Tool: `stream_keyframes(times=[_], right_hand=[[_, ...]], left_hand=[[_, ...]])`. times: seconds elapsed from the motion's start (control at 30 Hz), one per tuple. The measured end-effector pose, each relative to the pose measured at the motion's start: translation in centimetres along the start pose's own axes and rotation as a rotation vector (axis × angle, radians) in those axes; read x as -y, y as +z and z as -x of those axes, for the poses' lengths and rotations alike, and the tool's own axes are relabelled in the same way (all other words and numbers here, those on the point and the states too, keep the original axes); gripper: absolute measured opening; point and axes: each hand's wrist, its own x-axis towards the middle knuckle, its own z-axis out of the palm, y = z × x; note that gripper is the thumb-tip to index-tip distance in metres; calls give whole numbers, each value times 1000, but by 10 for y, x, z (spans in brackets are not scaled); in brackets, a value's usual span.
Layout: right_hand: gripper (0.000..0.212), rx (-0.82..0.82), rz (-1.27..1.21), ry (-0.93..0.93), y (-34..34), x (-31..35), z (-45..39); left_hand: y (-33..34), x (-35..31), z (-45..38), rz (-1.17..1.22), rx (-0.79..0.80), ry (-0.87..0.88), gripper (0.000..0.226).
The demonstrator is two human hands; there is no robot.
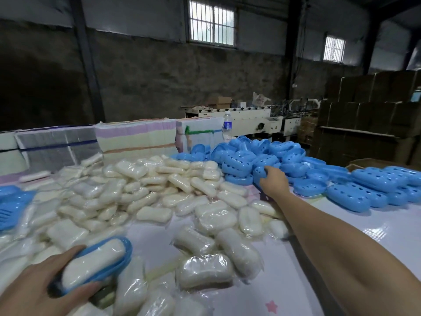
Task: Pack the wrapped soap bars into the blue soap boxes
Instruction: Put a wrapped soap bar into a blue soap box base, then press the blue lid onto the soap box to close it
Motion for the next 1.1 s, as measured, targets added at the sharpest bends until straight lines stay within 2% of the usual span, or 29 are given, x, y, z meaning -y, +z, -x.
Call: stream_keyframes(times=[0.1,0.23,0.43,0.5,0.6,0.73,0.8,0.87,0.97,1.03,1.1], right_hand=[[51,3,-125,58,-5,-3,3],[47,-1,-223,105,-9,1,6],[29,98,-738,63,-20,52,30],[27,181,-907,71,-26,80,47],[29,377,-1160,128,-35,122,79],[23,872,-1421,228,-39,168,127],[23,1083,-1404,203,-35,189,149],[22,1205,-1331,160,-29,209,171],[19,1198,-1222,116,-16,231,196],[25,1031,-1116,22,-3,236,203],[23,888,-1001,-123,7,236,211]], left_hand=[[-1,-6,0,4,-15,6,84],[-3,-12,5,-6,-26,21,82],[-6,-39,15,7,-14,54,73],[-9,-51,20,-5,-8,78,80],[-10,-61,25,-33,6,113,89],[-12,-75,34,-33,-20,143,68],[-15,-79,38,-27,-21,155,59],[-17,-82,39,-4,-20,160,49],[-17,-82,39,29,-15,149,53],[-17,-81,38,14,-12,140,63],[-16,-80,36,5,-17,147,63]])
